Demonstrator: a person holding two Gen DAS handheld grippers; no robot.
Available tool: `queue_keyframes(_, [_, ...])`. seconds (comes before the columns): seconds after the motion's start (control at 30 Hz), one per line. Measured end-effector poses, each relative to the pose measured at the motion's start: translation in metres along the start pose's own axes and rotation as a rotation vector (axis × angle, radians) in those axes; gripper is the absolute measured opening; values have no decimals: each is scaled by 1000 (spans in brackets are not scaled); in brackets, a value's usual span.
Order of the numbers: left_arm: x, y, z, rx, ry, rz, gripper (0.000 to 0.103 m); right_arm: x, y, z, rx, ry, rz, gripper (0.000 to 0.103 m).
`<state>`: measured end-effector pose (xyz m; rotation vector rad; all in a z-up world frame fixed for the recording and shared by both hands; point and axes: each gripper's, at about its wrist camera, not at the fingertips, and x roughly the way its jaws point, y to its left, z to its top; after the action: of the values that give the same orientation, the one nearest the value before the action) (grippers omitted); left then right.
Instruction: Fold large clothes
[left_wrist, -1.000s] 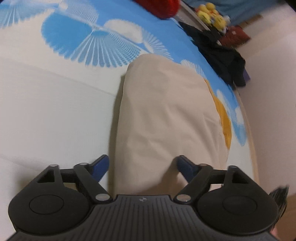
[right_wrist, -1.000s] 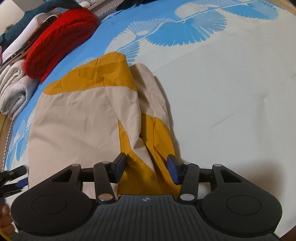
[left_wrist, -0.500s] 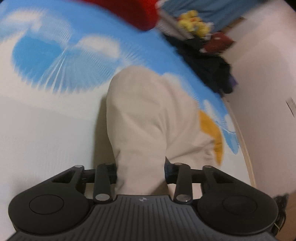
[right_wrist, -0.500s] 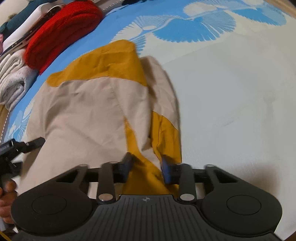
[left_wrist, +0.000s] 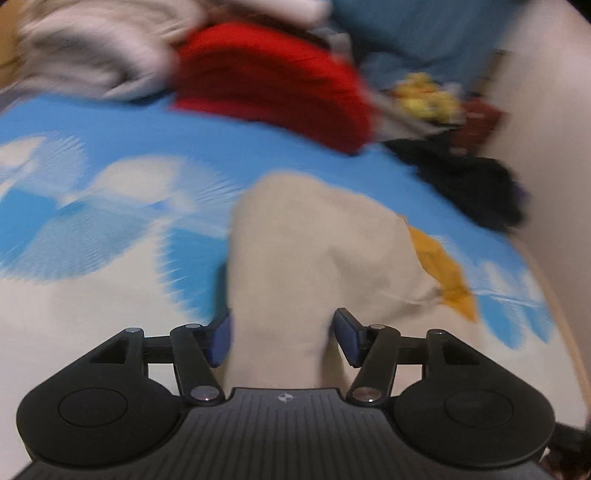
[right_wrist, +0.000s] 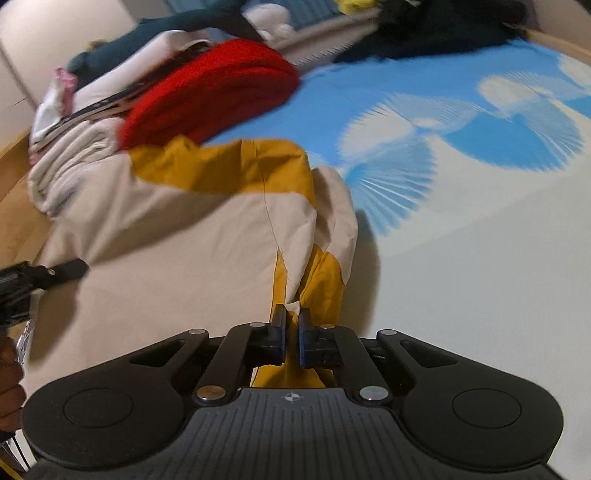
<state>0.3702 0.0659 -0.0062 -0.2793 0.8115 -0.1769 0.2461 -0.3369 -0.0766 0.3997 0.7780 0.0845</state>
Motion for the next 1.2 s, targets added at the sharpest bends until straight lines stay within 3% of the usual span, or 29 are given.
queue_keyframes(0.13, [-27,23,-1,4,-13,-50,65,14,15,2,-46,22,-16,5])
queue_keyframes(0.23, [-26,27,-25,52,130,-114,65,16,16,3,-50,32,-62,6])
queue_keyframes(0.3, [-6,21,-50,152,274,-76,66,12,18,0,-45,32,-74,8])
queue_keyframes(0.37, [-10,20,-69,226,266,-24,69,7,19,-1,-49,32,-104,10])
queue_keyframes(0.43, [-29,22,-70,211,238,-62,69,-3,17,-3,-29,24,-108,11])
queue_keyframes(0.5, [-48,20,-73,213,221,-119,69,-13,11,-5,-5,35,-56,12])
queue_keyframes(0.57, [-49,15,-88,289,270,-116,71,-17,10,-9,-18,90,-9,24])
queue_keyframes(0.6, [-45,14,-99,323,300,-92,77,-17,10,-15,-47,131,-12,33])
queue_keyframes(0.67, [-41,14,-113,340,323,-55,83,-16,10,-29,-99,212,-39,34])
queue_keyframes(0.73, [-46,17,-116,307,323,-53,83,-15,6,-41,-129,269,-90,34])
queue_keyframes(0.87, [-84,-3,-129,388,220,14,79,-43,11,-41,-163,191,-144,29])
queue_keyframes(1.03, [-159,-34,-154,395,-49,77,95,-115,50,-52,-362,-43,-193,29])
queue_keyframes(1.07, [-174,-41,-162,382,-92,80,103,-128,56,-57,-382,-77,-201,29])
queue_keyframes(1.2, [-214,-66,-190,384,-230,111,103,-168,68,-78,-372,-165,-214,32])
